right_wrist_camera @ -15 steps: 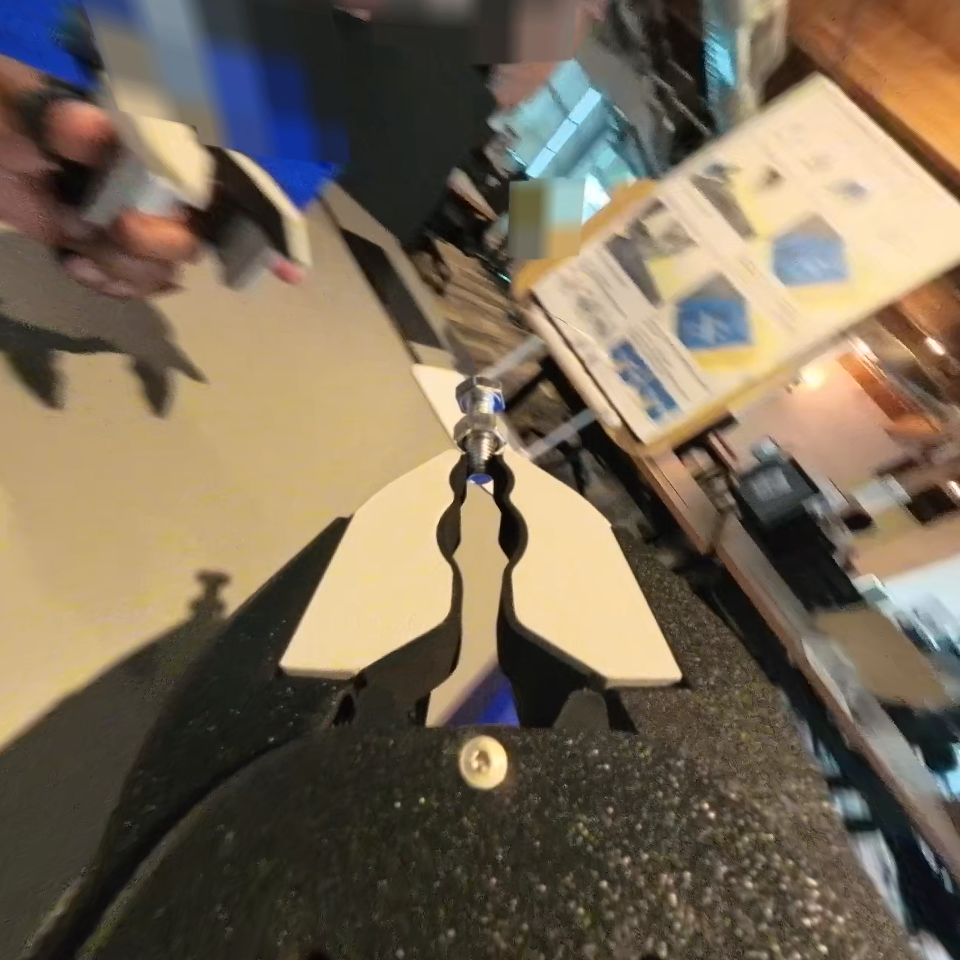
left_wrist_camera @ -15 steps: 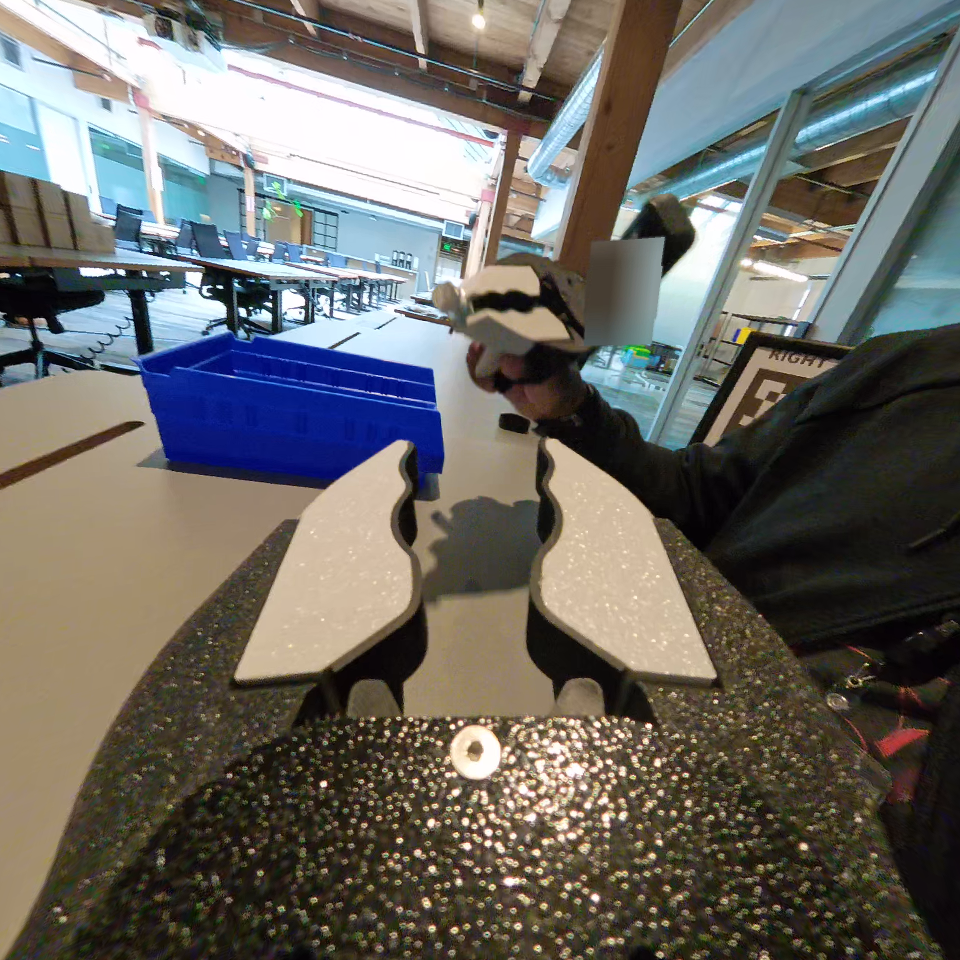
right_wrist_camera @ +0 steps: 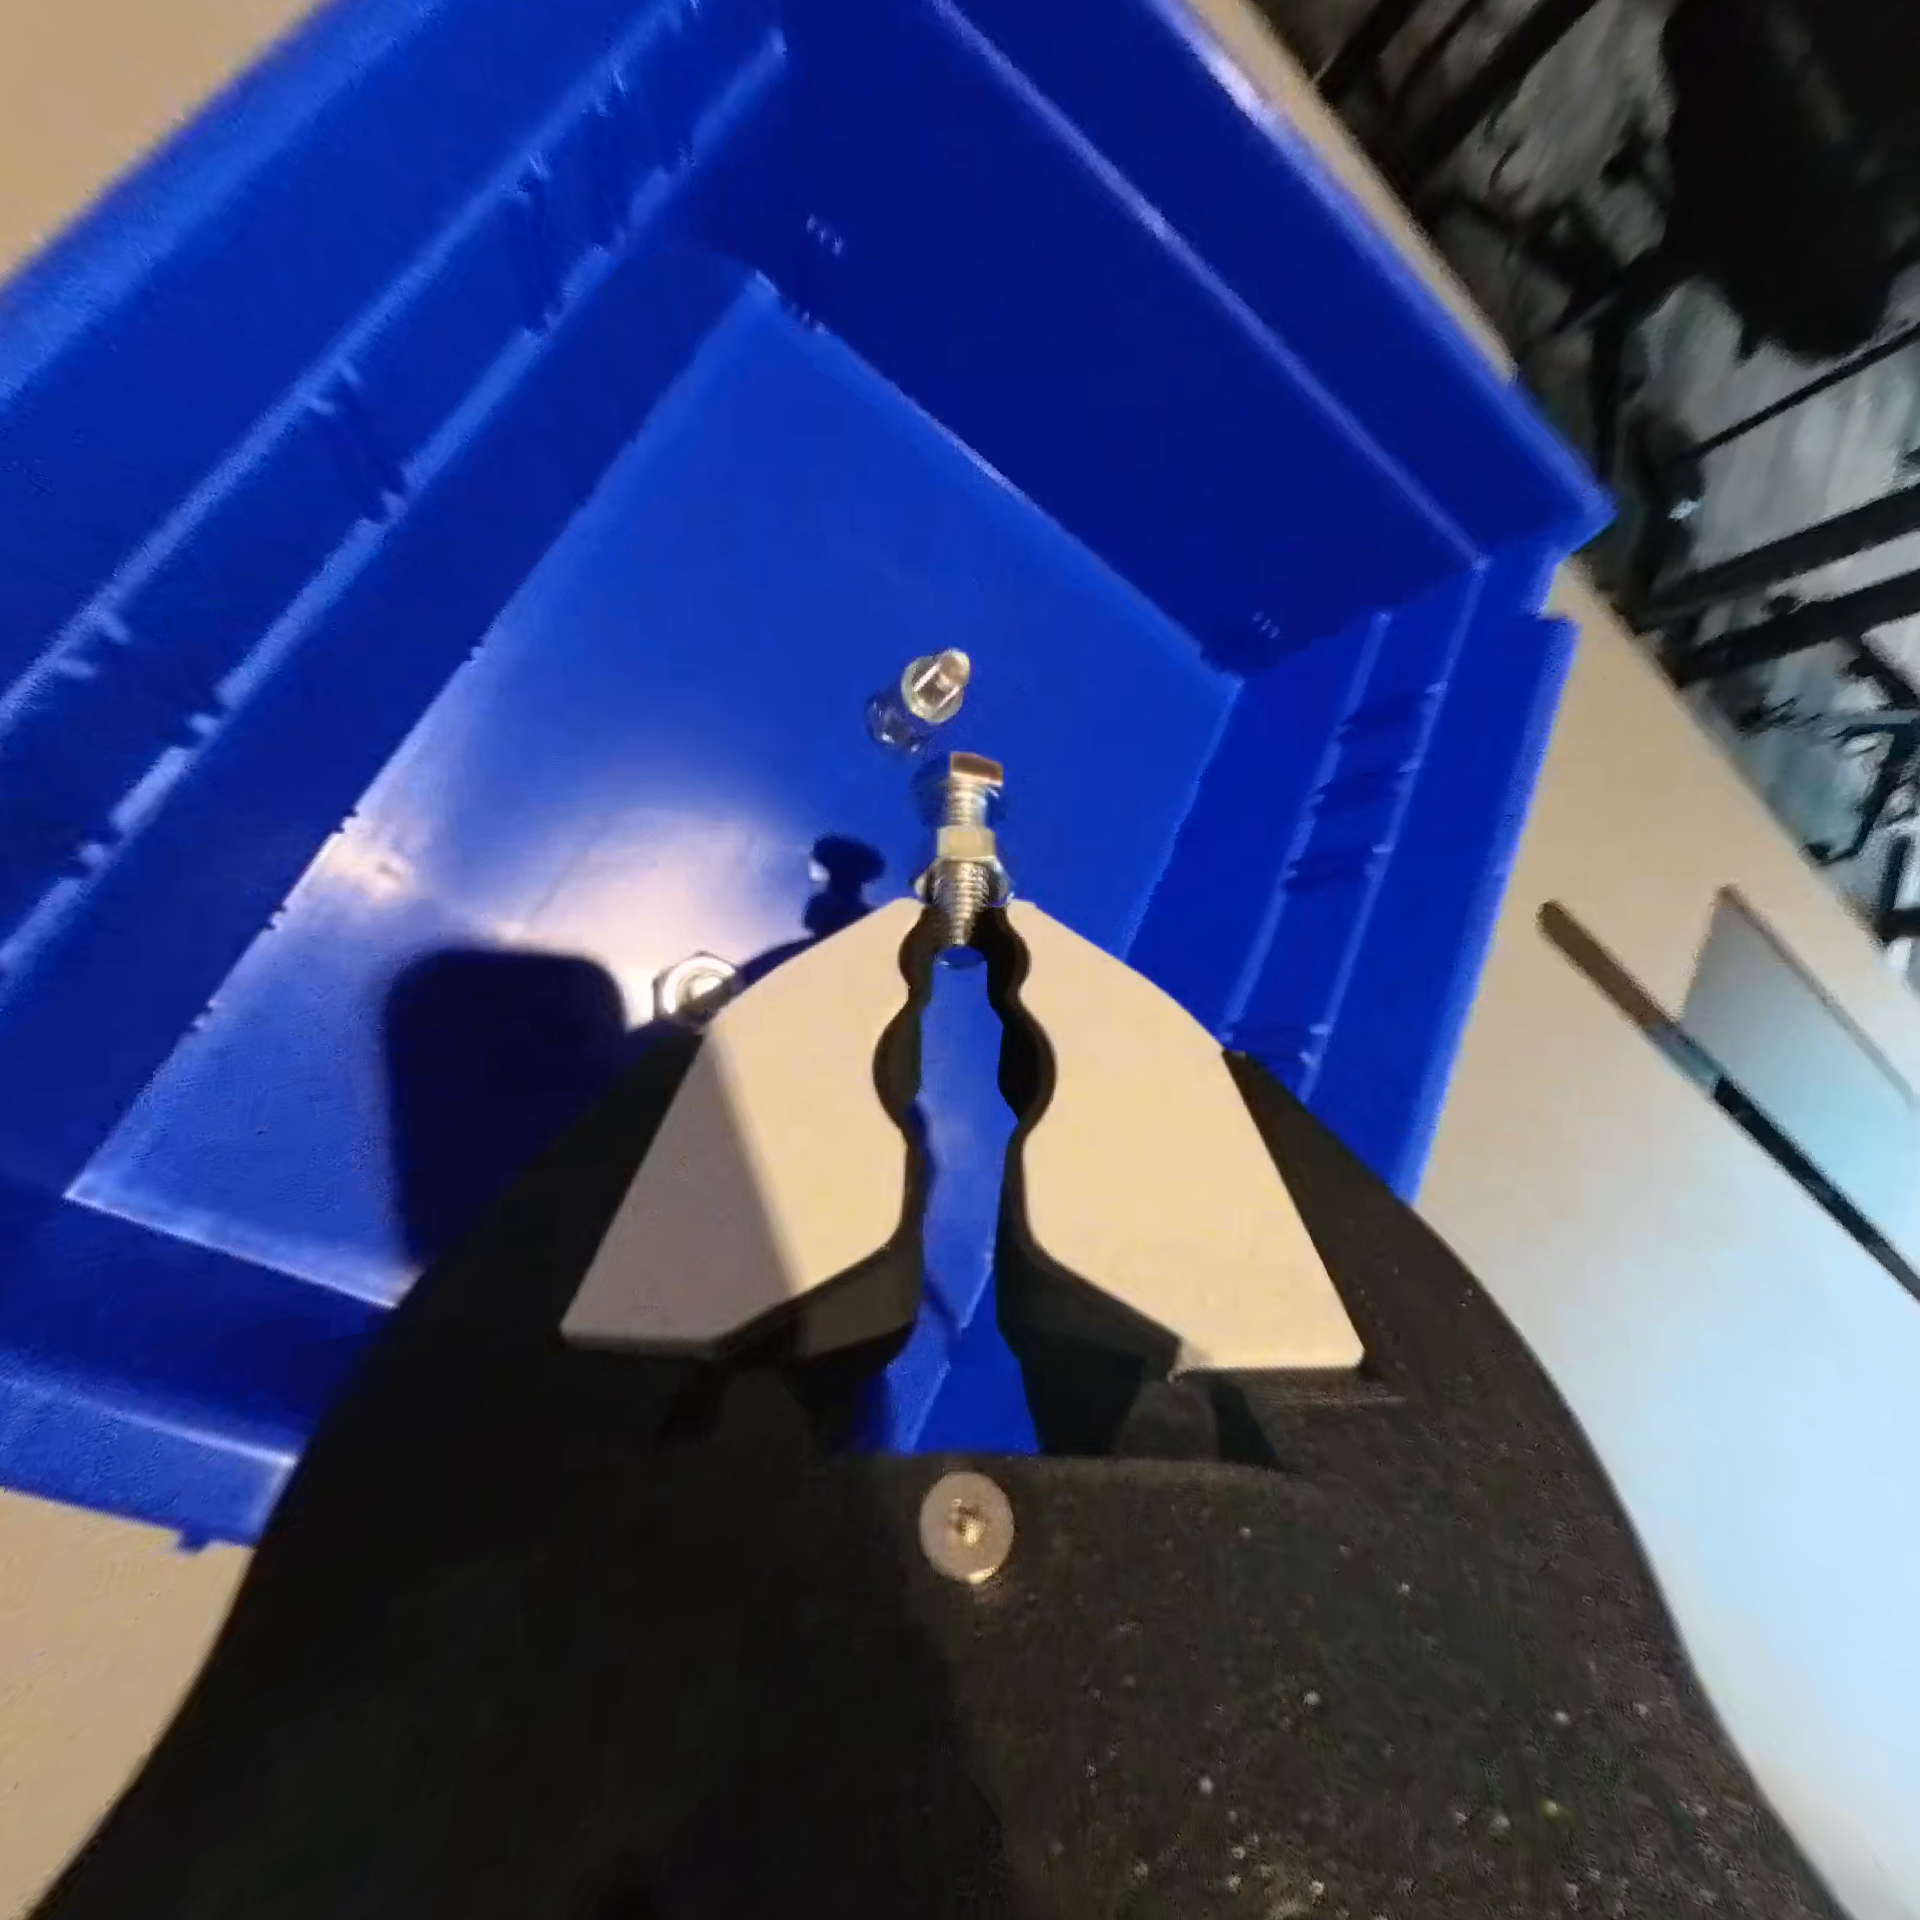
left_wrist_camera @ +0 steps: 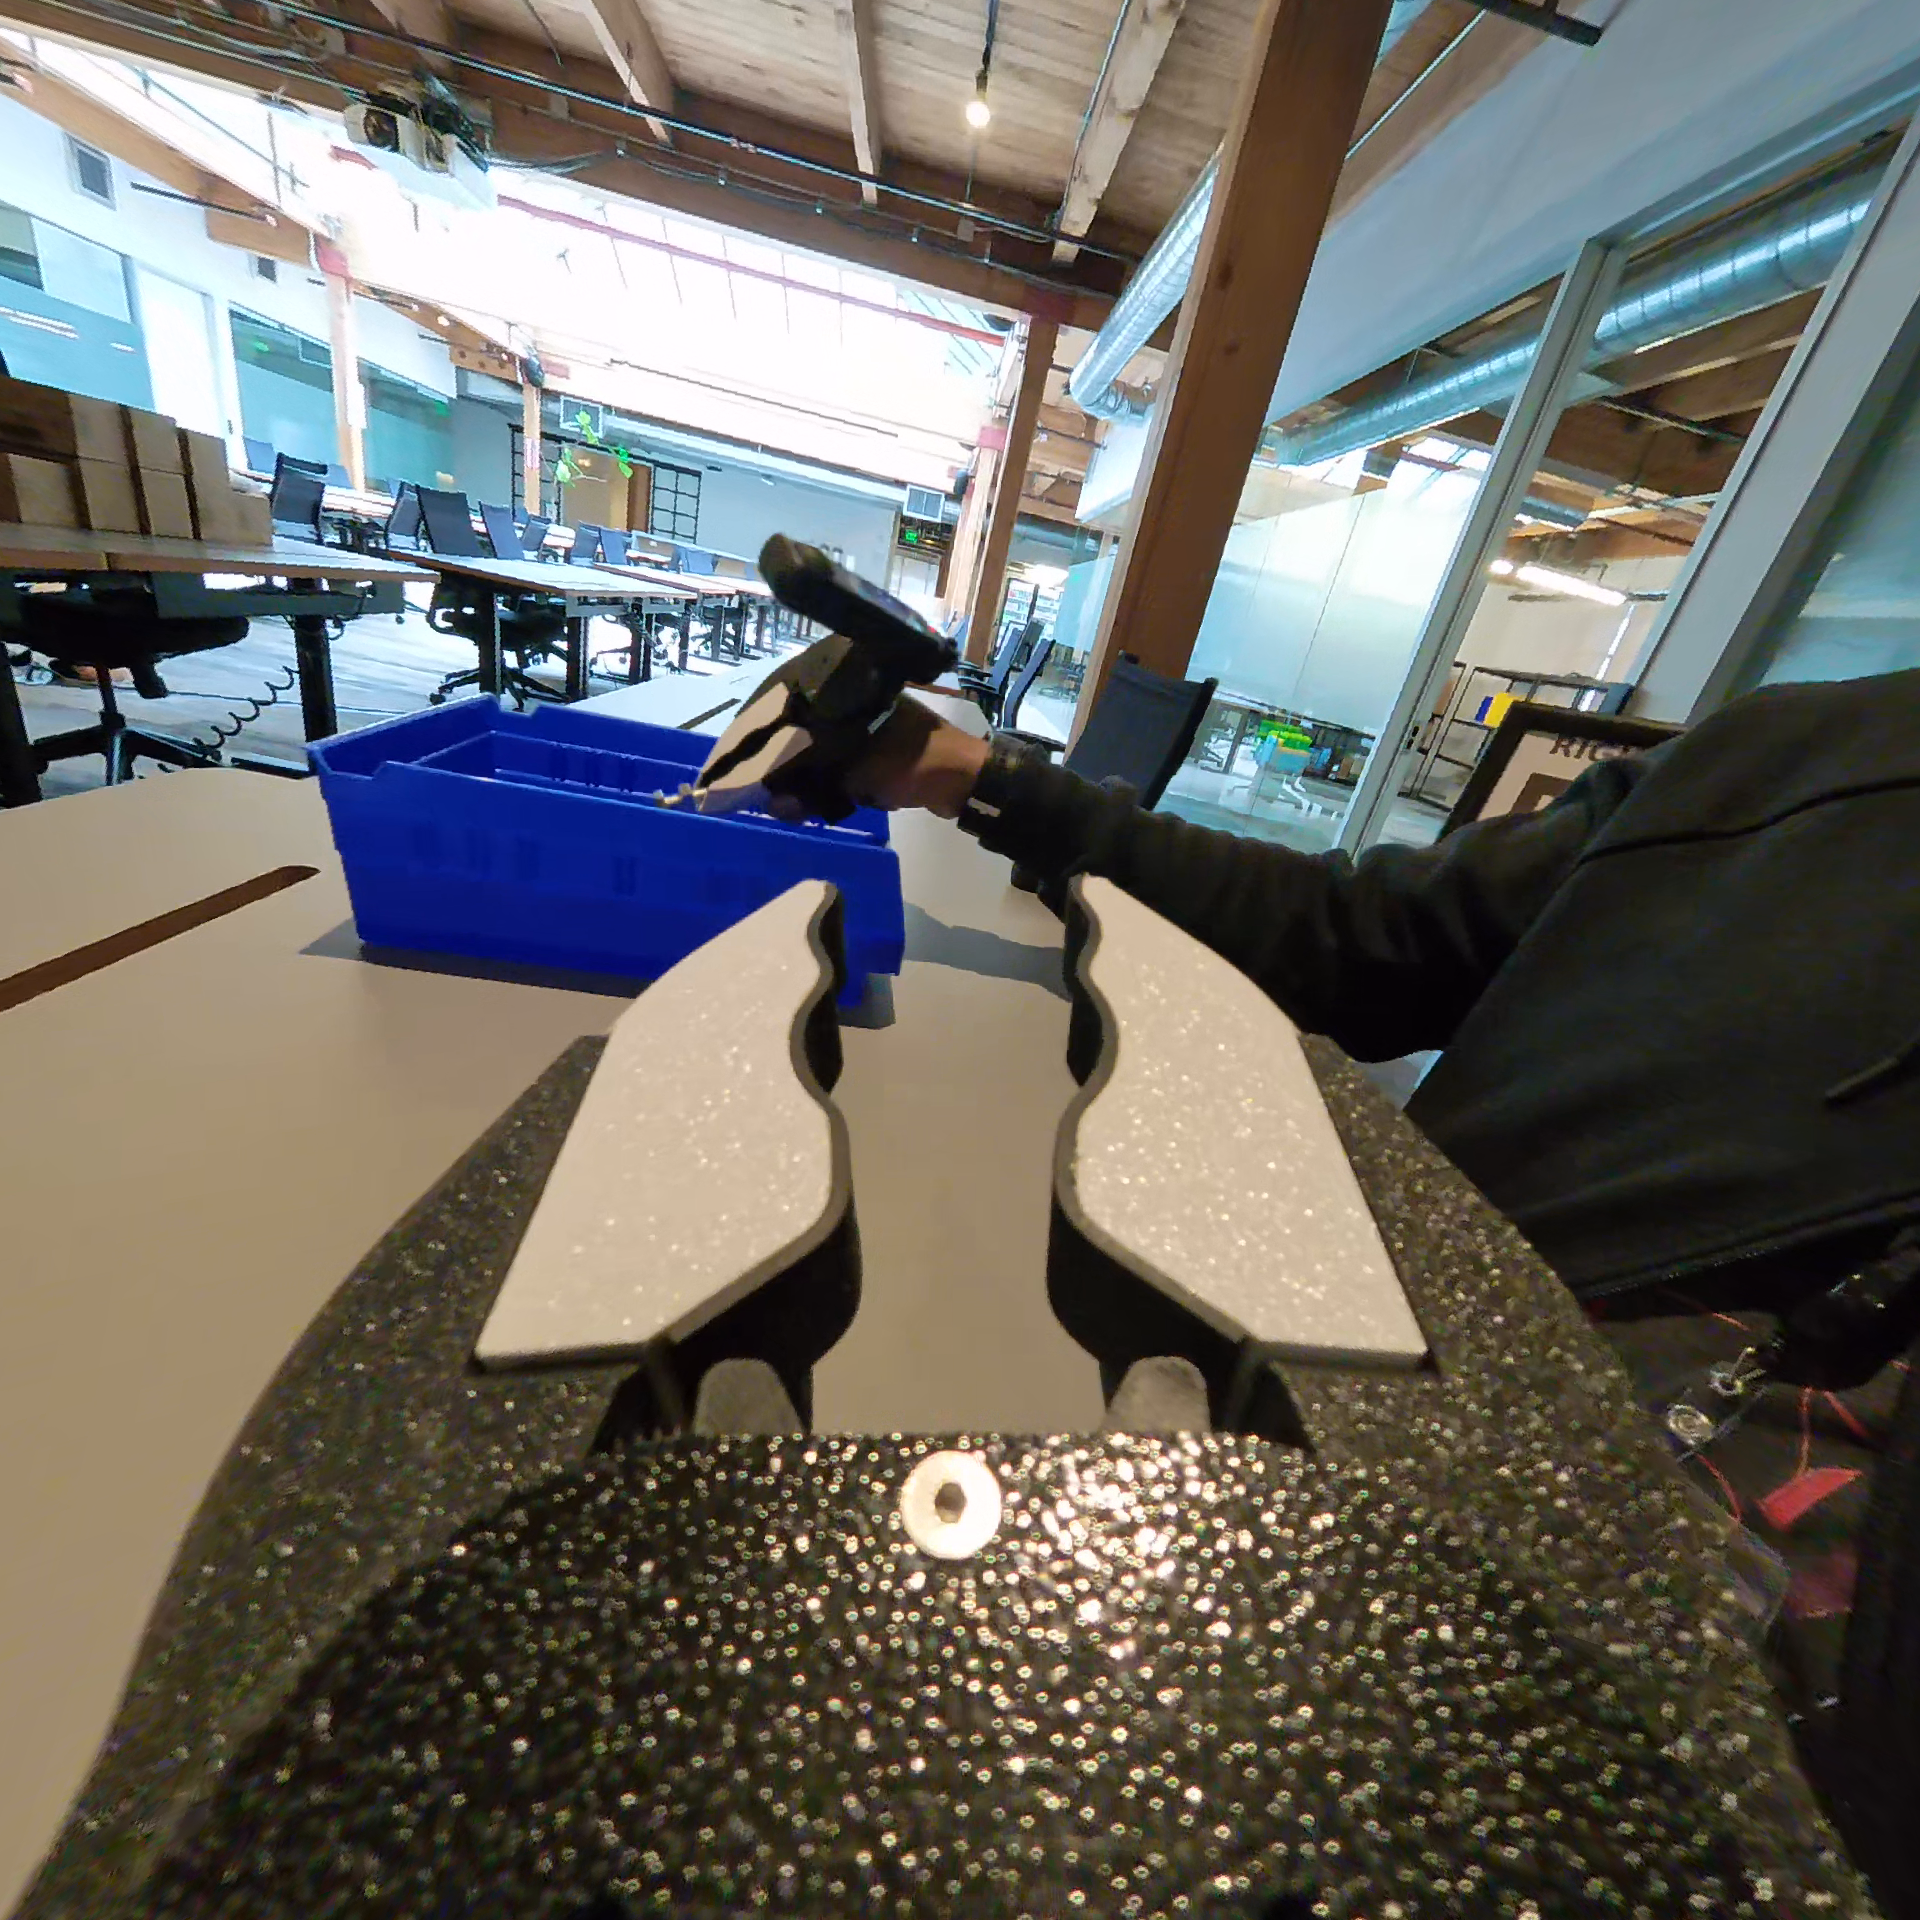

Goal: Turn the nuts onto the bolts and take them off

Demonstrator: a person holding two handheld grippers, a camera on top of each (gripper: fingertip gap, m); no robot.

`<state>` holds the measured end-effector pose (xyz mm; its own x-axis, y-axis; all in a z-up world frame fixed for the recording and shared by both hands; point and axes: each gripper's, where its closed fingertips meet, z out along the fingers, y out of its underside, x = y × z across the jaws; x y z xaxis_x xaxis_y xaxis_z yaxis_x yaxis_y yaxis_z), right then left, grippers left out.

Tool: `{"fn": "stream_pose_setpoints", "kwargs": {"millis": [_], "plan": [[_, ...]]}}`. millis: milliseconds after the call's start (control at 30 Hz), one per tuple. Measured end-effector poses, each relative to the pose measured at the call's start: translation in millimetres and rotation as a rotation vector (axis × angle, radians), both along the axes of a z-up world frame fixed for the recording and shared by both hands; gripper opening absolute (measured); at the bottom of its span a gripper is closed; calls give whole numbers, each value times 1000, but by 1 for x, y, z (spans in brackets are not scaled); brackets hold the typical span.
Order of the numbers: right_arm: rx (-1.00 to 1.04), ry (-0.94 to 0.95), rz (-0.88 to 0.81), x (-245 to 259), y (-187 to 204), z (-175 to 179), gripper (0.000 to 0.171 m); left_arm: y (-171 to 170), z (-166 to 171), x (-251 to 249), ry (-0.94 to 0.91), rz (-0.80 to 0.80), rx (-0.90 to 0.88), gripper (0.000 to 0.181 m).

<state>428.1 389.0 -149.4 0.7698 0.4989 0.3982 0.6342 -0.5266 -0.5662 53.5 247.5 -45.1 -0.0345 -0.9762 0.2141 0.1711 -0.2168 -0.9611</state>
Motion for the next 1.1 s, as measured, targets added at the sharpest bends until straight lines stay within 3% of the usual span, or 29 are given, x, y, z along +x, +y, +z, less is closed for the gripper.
{"fn": "stream_pose_setpoints", "kwargs": {"millis": [333,600,733,833,900,1000,1100], "plan": [[-285,-24,-114,13,9,-57,10,-1,7,-6,-21,12,10,37],[-351,29,-159,15,-1,-67,11,-1,7,-7,-27,7,5,36],[-339,96,-157,11,-4,-62,24,-1,9,-8,-32,8,7,36],[-258,123,-161,12,-2,-40,29,0,8,-9,-30,12,8,37],[-146,153,-154,10,-3,-7,30,1,8,-10,-26,26,19,37],[110,234,-57,-14,-22,69,30,5,7,-11,5,88,71,37],[343,371,171,-78,-73,144,37,16,4,-11,70,238,191,38]]}}
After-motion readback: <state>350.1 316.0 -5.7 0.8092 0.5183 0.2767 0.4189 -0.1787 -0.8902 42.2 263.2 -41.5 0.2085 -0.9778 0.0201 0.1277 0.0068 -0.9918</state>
